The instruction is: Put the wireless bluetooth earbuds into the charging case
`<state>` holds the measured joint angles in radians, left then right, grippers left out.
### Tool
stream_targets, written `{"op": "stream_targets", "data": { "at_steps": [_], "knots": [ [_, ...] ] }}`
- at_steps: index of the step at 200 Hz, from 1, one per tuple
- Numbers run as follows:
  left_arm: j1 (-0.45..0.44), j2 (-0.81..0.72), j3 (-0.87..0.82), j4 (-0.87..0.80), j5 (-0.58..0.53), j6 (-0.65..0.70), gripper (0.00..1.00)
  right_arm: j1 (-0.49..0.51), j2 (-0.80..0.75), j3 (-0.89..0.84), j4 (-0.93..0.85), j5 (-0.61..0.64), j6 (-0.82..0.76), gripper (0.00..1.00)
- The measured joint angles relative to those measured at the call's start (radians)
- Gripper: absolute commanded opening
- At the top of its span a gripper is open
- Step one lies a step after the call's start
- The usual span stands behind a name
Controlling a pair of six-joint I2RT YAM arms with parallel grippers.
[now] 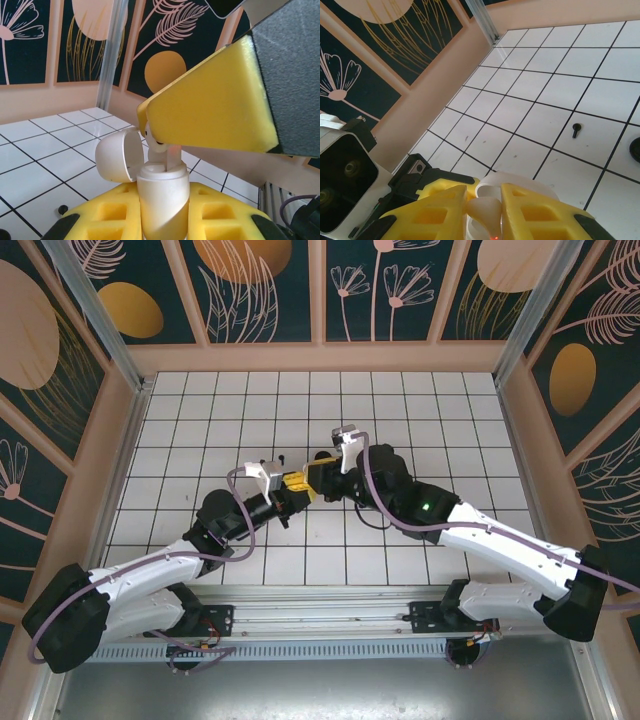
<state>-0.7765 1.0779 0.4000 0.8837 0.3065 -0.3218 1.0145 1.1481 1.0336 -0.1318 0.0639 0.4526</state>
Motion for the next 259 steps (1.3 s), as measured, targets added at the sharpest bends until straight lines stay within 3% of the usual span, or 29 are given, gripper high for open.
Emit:
{"op": "stream_targets", "data": {
  "at_steps": [99,259],
  "knots": [
    [0.000,0.000,0.003,-0.057,-0.034,0.021,0.00,0.000,0.046,0.029,-0.034,0.008,0.011,0.32],
    [-0.002,-0.060,0.011,-0.077,-0.108,0.033,0.00,0.002,-0.029,0.056,-0.132,-0.008,0.057,0.35]
  ]
}}
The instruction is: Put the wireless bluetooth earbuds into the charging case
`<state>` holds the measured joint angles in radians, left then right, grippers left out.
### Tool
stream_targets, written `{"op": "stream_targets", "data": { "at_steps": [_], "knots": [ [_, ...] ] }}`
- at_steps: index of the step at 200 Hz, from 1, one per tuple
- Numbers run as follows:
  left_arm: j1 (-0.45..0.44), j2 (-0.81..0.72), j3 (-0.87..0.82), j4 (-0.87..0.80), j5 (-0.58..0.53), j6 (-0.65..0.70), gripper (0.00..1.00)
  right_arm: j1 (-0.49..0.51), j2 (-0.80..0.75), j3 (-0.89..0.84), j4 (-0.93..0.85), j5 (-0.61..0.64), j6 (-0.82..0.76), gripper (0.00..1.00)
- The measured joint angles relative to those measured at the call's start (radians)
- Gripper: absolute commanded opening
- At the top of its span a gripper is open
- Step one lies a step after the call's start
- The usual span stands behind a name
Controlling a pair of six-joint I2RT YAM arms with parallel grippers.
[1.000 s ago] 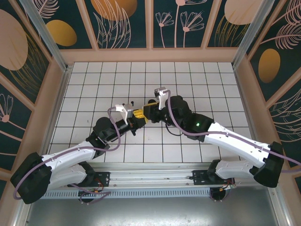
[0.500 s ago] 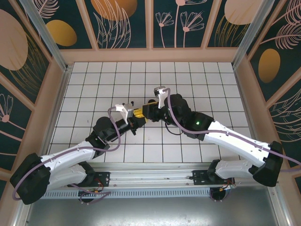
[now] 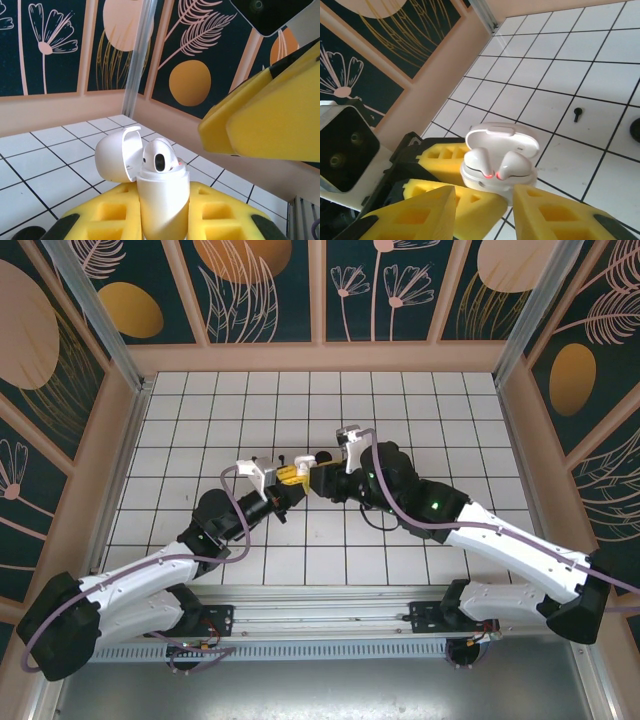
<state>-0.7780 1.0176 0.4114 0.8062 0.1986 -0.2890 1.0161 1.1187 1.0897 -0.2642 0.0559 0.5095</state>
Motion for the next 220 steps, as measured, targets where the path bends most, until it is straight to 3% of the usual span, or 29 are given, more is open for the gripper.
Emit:
{"op": "stream_targets", "data": {
  "at_steps": [35,79,111,148,220],
  "knots": [
    [0.000,-0.029,-0.016,-0.025,0.002,-0.003,0.00,-0.030,-0.012,0.002,-0.047,0.006,0.043,0.35],
    [0.001,-0.026,0.006,-0.115,0.039,-0.021,0.00,-0.145,-0.023,0.021,-0.085,-0.036,0.086,0.35],
    [0.001,0.022,0.109,-0.192,0.128,-0.020,0.00,-0.232,-0.030,0.021,-0.099,-0.101,0.129,0.36],
    [0.001,0.075,0.236,-0.261,0.261,-0.002,0.00,-0.249,-0.030,0.033,-0.116,-0.148,0.144,0.38],
    [0.001,0.178,0.346,-0.314,0.479,0.167,0.00,-0.391,-0.031,0.076,-0.151,-0.282,0.179,0.39]
  ]
}}
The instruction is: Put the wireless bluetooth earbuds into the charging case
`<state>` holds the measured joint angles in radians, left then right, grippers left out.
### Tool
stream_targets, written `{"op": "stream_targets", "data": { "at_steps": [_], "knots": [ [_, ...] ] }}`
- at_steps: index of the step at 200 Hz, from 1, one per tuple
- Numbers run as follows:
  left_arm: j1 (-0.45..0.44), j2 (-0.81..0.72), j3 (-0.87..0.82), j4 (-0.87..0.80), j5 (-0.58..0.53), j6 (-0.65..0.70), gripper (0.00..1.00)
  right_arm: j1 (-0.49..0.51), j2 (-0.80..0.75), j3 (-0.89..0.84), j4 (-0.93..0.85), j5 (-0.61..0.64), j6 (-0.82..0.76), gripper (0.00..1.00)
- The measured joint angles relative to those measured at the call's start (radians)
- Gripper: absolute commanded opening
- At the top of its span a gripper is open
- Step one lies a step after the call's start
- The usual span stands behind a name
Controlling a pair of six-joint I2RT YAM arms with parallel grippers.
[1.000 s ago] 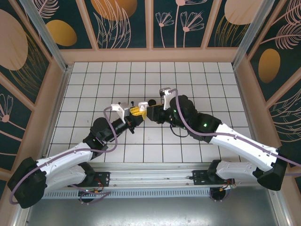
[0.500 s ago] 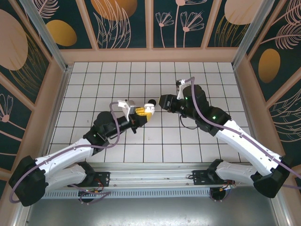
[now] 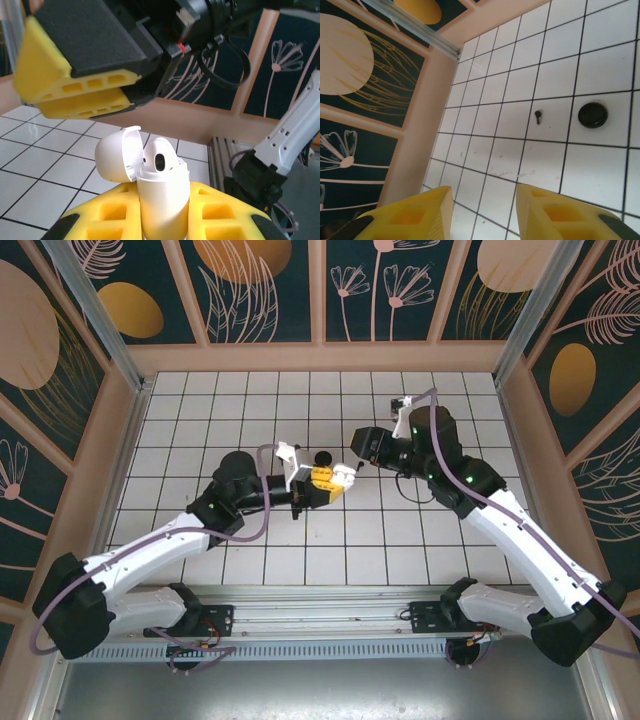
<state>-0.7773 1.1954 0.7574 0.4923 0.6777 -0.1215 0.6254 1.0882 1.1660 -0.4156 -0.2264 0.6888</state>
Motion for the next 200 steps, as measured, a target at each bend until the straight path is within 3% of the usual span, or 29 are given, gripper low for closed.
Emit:
{"op": "stream_targets", "data": {
  "at_steps": [60,137,170,200],
  "knots": [
    [0.000,0.115,0.053,0.033,0.079,0.035,0.00,-0.031,0.029,0.000,0.004,-0.193,0.021,0.37],
    [-0.001,0.126,0.054,0.049,0.067,0.030,0.00,-0.039,-0.007,-0.050,0.025,-0.272,0.084,0.31],
    [0.008,0.178,0.055,0.060,0.007,-0.013,0.00,-0.030,-0.101,-0.103,0.033,-0.284,0.107,0.30],
    [0.081,0.225,0.029,0.157,0.003,-0.143,0.00,-0.021,-0.156,-0.131,0.042,-0.294,0.107,0.31]
  ]
}}
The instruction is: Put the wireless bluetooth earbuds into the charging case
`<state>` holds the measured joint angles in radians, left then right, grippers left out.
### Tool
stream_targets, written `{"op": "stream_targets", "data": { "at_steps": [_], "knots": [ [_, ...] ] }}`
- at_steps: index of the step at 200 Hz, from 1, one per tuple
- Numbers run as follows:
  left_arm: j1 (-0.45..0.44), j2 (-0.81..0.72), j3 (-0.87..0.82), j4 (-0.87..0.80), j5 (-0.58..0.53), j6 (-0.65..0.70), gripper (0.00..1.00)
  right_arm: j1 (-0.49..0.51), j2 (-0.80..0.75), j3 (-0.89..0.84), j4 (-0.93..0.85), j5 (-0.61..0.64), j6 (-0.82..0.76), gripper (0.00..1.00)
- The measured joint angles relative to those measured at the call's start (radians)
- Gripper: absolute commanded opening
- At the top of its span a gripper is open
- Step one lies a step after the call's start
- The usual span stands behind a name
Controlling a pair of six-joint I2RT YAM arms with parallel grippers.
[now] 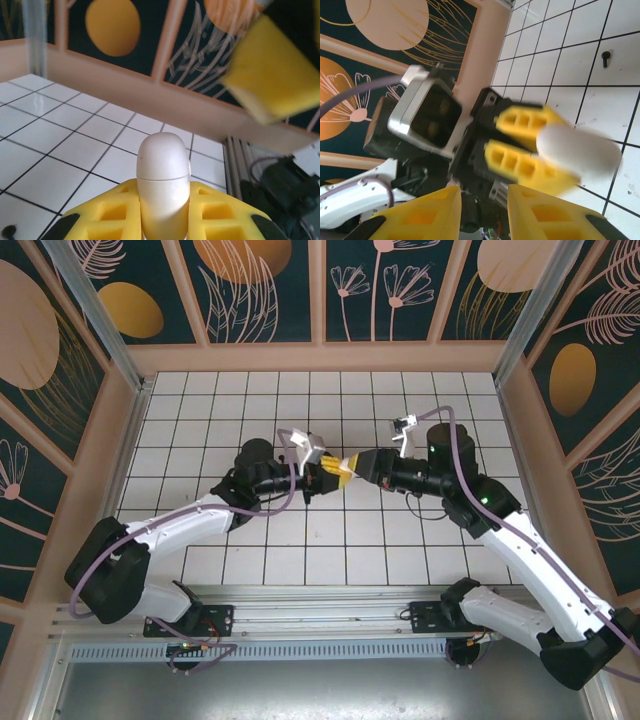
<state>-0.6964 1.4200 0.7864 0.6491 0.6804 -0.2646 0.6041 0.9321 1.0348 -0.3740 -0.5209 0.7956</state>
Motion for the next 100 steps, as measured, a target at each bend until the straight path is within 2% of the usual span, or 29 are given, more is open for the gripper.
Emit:
{"op": "stream_targets", "data": {
  "at_steps": [21,58,100],
  "knots": [
    [0.035,0.003,-0.011,0.022,0.000,-0.050,0.00,0.000,-0.021,-0.003,-0.010,0.024,-0.001,0.32],
    [0.042,0.000,-0.011,0.023,0.025,-0.071,0.00,0.000,-0.024,-0.009,-0.048,0.106,0.000,0.32],
    [0.085,-0.050,0.006,-0.129,0.032,-0.035,0.00,0.000,-0.027,-0.120,-0.011,0.160,0.033,0.33]
  ]
}}
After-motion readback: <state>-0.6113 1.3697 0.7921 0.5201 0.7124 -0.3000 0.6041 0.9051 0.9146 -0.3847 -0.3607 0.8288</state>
